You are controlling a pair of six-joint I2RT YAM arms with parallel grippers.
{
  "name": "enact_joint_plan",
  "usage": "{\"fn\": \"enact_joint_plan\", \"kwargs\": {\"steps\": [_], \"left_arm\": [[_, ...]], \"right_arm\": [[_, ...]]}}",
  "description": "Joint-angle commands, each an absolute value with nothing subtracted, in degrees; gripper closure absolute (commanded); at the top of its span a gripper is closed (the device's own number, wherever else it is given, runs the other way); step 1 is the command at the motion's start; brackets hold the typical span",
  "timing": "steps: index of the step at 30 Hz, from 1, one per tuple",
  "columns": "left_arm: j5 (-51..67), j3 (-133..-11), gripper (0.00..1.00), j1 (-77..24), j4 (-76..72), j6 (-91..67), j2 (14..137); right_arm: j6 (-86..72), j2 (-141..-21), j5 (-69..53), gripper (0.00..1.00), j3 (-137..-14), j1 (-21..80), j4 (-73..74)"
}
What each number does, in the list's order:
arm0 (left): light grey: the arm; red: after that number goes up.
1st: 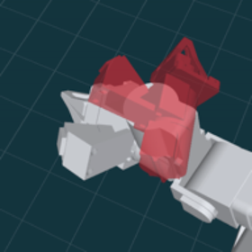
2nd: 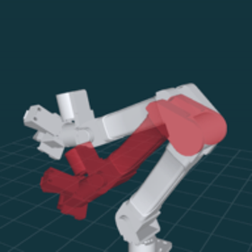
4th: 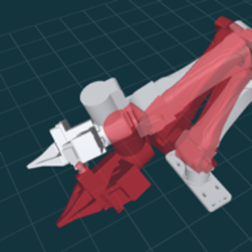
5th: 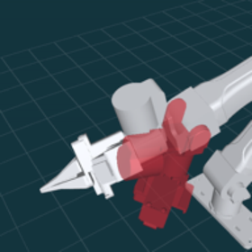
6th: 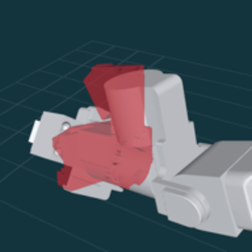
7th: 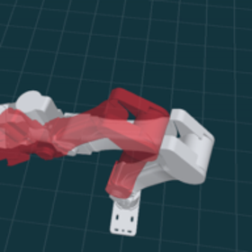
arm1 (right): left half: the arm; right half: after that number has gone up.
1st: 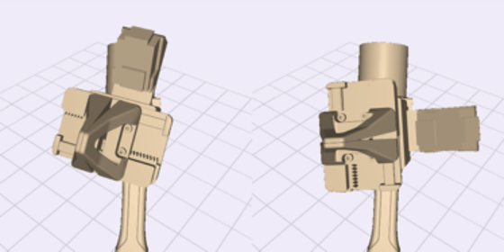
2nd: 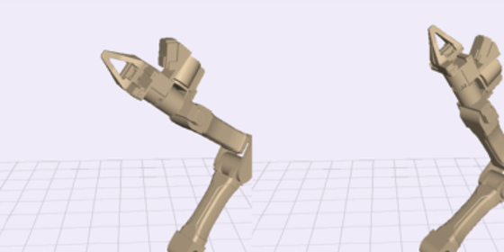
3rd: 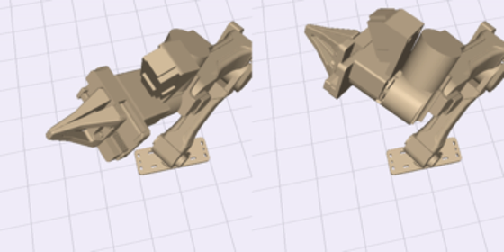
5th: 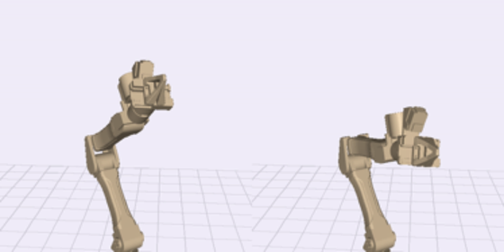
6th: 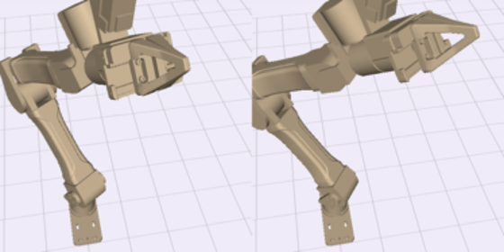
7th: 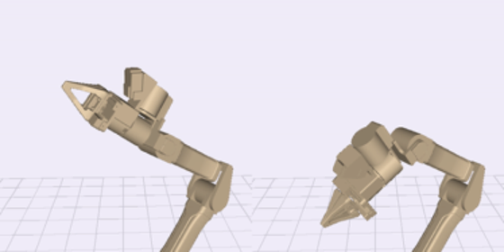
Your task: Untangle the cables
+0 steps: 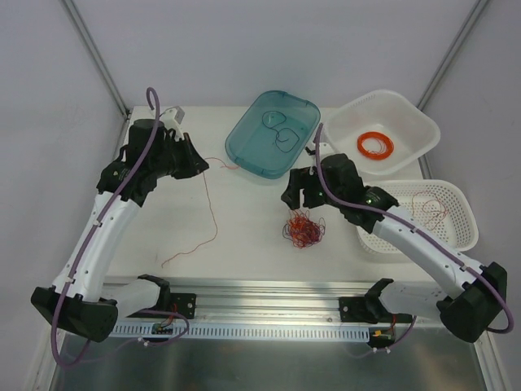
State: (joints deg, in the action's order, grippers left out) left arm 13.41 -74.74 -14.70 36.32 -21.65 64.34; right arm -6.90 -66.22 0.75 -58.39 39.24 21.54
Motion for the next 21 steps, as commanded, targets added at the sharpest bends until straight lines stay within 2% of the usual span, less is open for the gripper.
{"fn": "enact_joint_plan", "kwargs": {"steps": [1, 11, 21], "left_arm": [[13.1, -77.2, 1.0, -17.4, 34.2, -30.1, 65.5], [7.2, -74.5, 1.0, -22.4, 28.5, -44.6, 64.8], [7.6, -72.0, 1.0, -24.0, 24.4, -53.1, 63.1]], "right_arm": [[-3.1, -68.0, -7.7, 0.24, -62.1, 43.9, 14.4], [-2.9, -75.6, -14.1, 0.23, -64.5, 52.9, 1.1], [-3.4, -85.5, -12.1, 0.24, -64.9, 56.0, -9.4]]}}
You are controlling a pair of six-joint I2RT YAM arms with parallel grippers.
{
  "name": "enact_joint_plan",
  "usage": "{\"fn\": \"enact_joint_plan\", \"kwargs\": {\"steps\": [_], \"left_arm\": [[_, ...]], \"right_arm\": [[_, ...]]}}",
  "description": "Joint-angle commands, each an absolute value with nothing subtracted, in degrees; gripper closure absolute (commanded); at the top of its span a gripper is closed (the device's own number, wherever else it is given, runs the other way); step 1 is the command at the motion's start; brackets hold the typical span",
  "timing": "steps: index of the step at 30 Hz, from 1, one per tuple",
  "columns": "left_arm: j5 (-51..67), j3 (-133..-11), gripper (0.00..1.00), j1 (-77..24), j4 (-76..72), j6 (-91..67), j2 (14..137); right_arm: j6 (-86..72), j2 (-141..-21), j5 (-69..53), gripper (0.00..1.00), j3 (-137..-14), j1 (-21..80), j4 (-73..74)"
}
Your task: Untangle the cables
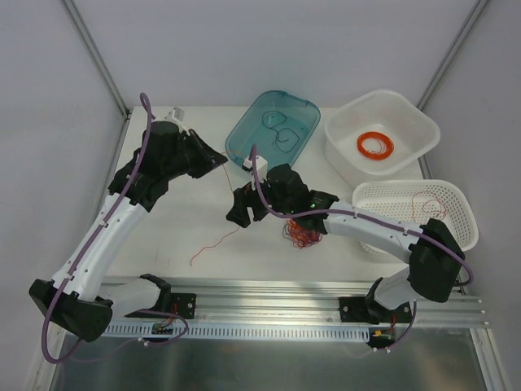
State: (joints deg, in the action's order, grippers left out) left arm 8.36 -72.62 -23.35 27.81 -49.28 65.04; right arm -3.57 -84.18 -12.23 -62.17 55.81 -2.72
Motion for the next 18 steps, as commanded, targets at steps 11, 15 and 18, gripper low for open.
{"fn": "enact_joint_plan", "kwargs": {"steps": [11, 15, 18], "left_arm": [[7.6, -70.6, 1.0, -24.0, 23.7, -55.2, 60.9], [7.9, -70.3, 1.0, -24.0, 23.6, -55.0, 60.8], [6.4, -69.4, 1.0, -24.0, 23.6, -54.3, 60.5]], "right_arm": [[-4.0, -91.1, -12.4, 0.39, -64.5, 56.0, -13.8], [-3.8, -91.3, -12.0, 0.46, -64.6, 56.0, -14.1], [-3.3, -89.5, -12.7, 0.65, -63.9, 56.0, -13.9]]}}
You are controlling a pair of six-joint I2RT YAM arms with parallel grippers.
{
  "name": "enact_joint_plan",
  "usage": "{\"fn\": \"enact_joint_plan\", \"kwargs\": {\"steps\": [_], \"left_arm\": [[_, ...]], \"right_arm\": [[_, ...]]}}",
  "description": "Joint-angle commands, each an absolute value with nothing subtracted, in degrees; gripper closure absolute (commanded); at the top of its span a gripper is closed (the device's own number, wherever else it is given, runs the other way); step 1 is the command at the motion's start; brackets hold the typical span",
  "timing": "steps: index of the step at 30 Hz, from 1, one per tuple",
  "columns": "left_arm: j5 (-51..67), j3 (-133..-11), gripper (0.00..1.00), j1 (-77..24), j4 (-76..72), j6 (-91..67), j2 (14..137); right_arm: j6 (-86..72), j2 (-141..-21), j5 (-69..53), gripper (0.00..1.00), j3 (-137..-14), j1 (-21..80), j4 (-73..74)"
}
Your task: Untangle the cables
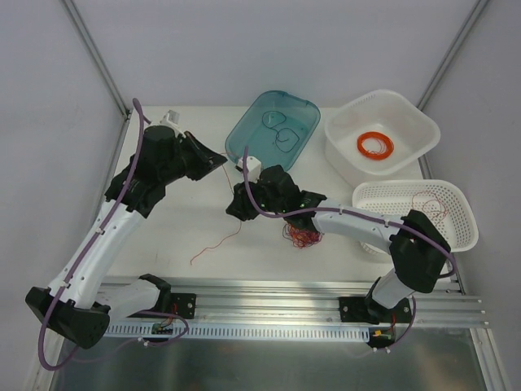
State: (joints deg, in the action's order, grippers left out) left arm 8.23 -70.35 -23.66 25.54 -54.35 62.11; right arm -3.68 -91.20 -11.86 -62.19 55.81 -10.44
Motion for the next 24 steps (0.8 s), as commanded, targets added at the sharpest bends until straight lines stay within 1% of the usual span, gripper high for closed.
{"fn": "enact_joint_plan", "kwargs": {"steps": [1, 2, 5, 9, 15, 21, 24], "left_arm": [[5.8, -69.2, 1.0, -24.0, 23.6, -54.1, 60.3], [4.5, -68.9, 1.0, -24.0, 23.6, -53.4, 60.1], [1.3, -67.8, 1.0, -23.9, 23.6, -50.9, 59.9], [-2.6, -64.7, 1.0, -23.3, 23.6, -48.8, 60.0], [-0.1, -60.7, 1.0, -23.2, 23.6, -48.0, 62.3], [8.0, -58.6, 1.0, -23.6, 23.6, -48.1, 64.3], [14.5, -59.8, 1.0, -24.3, 23.1, -47.1, 66.6]], "right_arm": [[-3.2, -88.6, -12.8, 0.71, -63.5, 56.0, -13.6], [-2.9, -87.8, -12.7, 0.82, -62.7, 55.9, -13.4], [-1.3, -83.4, -11.8, 0.99, -61.6, 55.8, -11.6], [1.6, -77.7, -11.1, 0.99, -63.4, 55.7, -6.6], [7.0, -71.7, -7.7, 0.99, -68.6, 55.0, -0.3], [8.4, -68.6, -6.2, 0.99, -73.2, 52.0, 3.9], [9.4, -69.2, -5.8, 0.99, -76.4, 51.1, 6.2]]}}
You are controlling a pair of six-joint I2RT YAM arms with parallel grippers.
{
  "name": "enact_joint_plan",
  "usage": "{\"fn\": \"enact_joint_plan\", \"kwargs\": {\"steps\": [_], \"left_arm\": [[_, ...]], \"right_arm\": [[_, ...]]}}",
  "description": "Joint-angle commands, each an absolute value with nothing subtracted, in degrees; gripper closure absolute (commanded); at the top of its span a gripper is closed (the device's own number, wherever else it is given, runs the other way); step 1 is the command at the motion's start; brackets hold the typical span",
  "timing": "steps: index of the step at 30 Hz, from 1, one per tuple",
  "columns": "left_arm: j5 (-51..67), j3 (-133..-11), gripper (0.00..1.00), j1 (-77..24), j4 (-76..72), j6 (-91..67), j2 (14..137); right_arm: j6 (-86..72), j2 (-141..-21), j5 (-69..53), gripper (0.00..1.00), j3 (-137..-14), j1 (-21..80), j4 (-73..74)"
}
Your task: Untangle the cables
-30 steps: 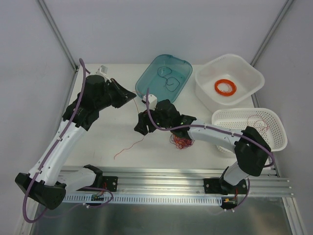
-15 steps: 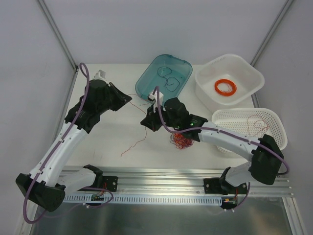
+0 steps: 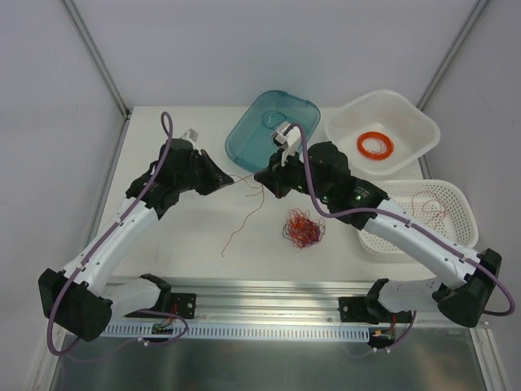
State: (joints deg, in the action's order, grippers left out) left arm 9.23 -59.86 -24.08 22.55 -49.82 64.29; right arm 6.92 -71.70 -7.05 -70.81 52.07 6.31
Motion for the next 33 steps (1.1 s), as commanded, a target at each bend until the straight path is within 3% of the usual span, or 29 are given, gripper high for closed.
{"fn": "enact_joint_plan", "kwargs": {"steps": [1, 3, 4, 11, 15, 22, 33], "left_arm": [[15.6, -60.3, 0.95, -24.6, 23.1, -46.8, 67.2], [17.2, -61.7, 0.86, -24.7, 22.9, -46.1, 67.3], [17.1, -62.2, 0.75, -24.6, 22.9, -45.0, 66.9], [12.9, -65.7, 0.3, -24.3, 22.9, -36.8, 62.8], [10.9, -64.2, 0.16, -23.8, 22.9, -31.6, 60.0], [8.1, -54.2, 0.06, -23.6, 22.9, -24.8, 53.4], [7.6, -42.6, 0.04, -23.6, 22.8, -24.1, 52.9]], "right_arm": [[9.9, -69.3, -5.5, 0.99, -77.3, 50.9, 6.8], [10.7, -70.2, -4.9, 0.99, -80.5, 50.0, 9.4], [11.7, -70.4, -4.8, 0.99, -81.5, 49.6, 10.3], [14.4, -70.1, -4.5, 0.99, -88.7, 43.9, 15.6], [15.7, -70.5, -2.7, 0.99, -94.3, 40.0, 19.9], [20.1, -73.0, 3.4, 0.99, -105.2, 31.6, 26.2], [22.5, -82.0, 2.9, 0.99, -116.5, 13.4, 22.8]]}}
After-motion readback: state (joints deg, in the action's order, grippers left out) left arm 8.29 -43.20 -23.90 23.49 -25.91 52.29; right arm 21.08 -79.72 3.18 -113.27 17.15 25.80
